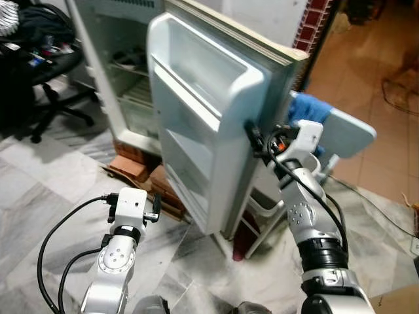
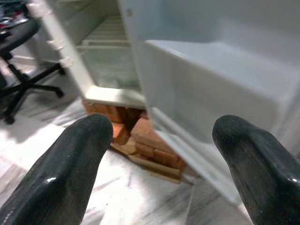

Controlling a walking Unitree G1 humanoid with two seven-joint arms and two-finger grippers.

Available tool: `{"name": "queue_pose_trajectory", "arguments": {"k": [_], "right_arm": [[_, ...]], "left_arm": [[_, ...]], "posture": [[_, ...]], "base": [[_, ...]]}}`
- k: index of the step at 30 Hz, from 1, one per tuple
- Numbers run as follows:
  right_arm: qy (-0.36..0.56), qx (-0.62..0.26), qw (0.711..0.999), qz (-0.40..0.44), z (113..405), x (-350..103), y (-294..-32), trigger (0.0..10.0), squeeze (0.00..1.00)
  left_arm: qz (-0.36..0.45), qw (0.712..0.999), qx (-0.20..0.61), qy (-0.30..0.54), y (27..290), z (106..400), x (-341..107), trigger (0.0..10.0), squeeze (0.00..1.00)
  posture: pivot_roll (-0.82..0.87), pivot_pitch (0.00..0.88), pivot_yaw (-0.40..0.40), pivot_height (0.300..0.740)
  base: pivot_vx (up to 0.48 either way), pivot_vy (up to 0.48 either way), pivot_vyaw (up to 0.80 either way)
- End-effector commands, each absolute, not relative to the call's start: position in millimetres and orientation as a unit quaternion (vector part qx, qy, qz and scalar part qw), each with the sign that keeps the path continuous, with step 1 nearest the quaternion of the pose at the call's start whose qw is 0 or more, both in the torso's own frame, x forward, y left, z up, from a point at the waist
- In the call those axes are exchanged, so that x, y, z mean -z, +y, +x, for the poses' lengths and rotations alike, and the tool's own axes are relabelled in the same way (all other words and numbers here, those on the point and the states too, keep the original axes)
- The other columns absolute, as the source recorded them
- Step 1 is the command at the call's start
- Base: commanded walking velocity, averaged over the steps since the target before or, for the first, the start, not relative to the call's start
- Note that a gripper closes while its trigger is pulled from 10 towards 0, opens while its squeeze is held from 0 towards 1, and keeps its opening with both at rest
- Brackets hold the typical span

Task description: Restocking fridge

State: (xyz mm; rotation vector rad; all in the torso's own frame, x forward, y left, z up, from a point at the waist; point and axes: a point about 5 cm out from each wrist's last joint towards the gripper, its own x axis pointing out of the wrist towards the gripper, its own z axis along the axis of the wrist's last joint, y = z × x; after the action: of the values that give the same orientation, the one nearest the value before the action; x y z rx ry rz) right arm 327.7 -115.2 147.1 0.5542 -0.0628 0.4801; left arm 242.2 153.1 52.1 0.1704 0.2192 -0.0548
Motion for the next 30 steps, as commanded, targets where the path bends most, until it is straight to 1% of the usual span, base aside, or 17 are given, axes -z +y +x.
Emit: {"name": "queue_pose_trajectory", "arguments": {"k": [1,2,4,6,7,9,14,16,17,18,19,22,23,24,28,29,30], "right_arm": [[-0.083,-0.437,0.839,0.312,302,-193,-73,10.0,0.0],[-0.076,-0.466,0.827,0.306,292,-192,-72,10.0,0.0],[-0.053,-0.489,0.825,0.276,282,-181,-75,10.0,0.0],[-0.033,-0.481,0.838,0.255,279,-168,-81,10.0,0.0],[-0.017,-0.457,0.856,0.241,280,-157,-88,10.0,0.0],[-0.011,-0.45,0.861,0.237,280,-153,-90,10.0,0.0],[0.077,-0.387,0.908,0.138,258,-107,-118,10.0,0.0],[0.081,-0.377,0.914,0.127,258,-103,-119,10.0,0.0],[0.085,-0.356,0.924,0.113,256,-97,-122,10.0,0.76],[0.086,-0.334,0.932,0.109,257,-93,-125,10.0,1.0],[0.086,-0.334,0.932,0.109,257,-93,-125,10.0,1.0],[0.081,-0.272,0.954,0.093,258,-86,-133,10.0,1.0],[0.07,-0.223,0.968,0.088,261,-85,-140,10.0,1.0],[0.061,-0.201,0.974,0.086,262,-87,-144,10.0,1.0],[0.037,-0.128,0.987,0.087,263,-90,-156,10.0,0.99],[0.037,-0.113,0.99,0.082,262,-90,-159,10.0,0.91],[0.037,-0.105,0.991,0.079,261,-89,-160,10.0,0.46]], "left_arm": [[0.083,0.989,0.028,0.116,156,239,-51,10.0,0.0],[0.082,0.989,0.027,0.117,156,238,-50,10.0,0.0],[0.081,0.989,0.027,0.12,157,236,-49,10.0,0.0],[0.081,0.989,0.031,0.122,155,235,-48,10.0,0.0],[0.079,0.989,0.036,0.122,154,235,-48,10.0,0.0],[0.079,0.989,0.038,0.122,153,235,-48,10.0,0.0],[0.075,0.988,0.049,0.128,152,236,-46,10.0,0.0],[0.075,0.988,0.049,0.129,152,236,-46,10.0,0.0],[0.073,0.988,0.049,0.129,151,236,-46,10.0,0.0],[0.072,0.988,0.048,0.129,152,236,-46,10.0,0.0],[0.072,0.988,0.048,0.129,152,236,-46,10.0,0.0],[0.073,0.988,0.033,0.131,154,236,-46,10.0,0.0],[0.073,0.989,0.024,0.129,157,236,-47,10.0,0.0],[0.073,0.989,0.02,0.127,158,236,-48,10.0,0.0],[0.072,0.99,0.008,0.119,164,236,-49,10.0,0.0],[0.075,0.99,0.007,0.116,164,235,-50,10.0,0.0],[0.076,0.99,0.011,0.115,163,234,-50,10.0,0.0]], "posture": [[0.08,0.055,-0.029,0.74],[0.08,0.058,-0.031,0.74],[0.08,0.059,-0.03,0.74],[0.08,0.062,-0.027,0.74],[0.07,0.062,-0.026,0.74],[0.07,0.063,-0.025,0.74],[0.06,0.065,-0.016,0.74],[0.06,0.065,-0.016,0.74],[0.06,0.064,-0.015,0.74],[0.06,0.064,-0.015,0.74],[0.06,0.064,-0.015,0.74],[0.06,0.063,-0.017,0.74],[0.06,0.061,-0.018,0.74],[0.06,0.06,-0.019,0.74],[0.06,0.048,-0.019,0.74],[0.06,0.047,-0.018,0.74],[0.06,0.044,-0.017,0.74]], "base": [[0.0,0.0,0.0],[0.0,0.0,0.0],[0.0,0.0,0.0],[0.0,0.0,0.0],[0.0,0.0,0.0],[0.0,0.0,0.0],[0.0,0.0,0.0],[0.0,0.0,0.0],[0.0,0.0,0.0],[0.0,0.0,0.0],[0.0,0.0,0.0],[0.0,0.0,0.0],[0.0,0.48,0.0],[0.0,0.48,0.0],[0.0,0.48,0.0],[0.0,0.476,0.0],[0.0,0.476,0.0]]}}
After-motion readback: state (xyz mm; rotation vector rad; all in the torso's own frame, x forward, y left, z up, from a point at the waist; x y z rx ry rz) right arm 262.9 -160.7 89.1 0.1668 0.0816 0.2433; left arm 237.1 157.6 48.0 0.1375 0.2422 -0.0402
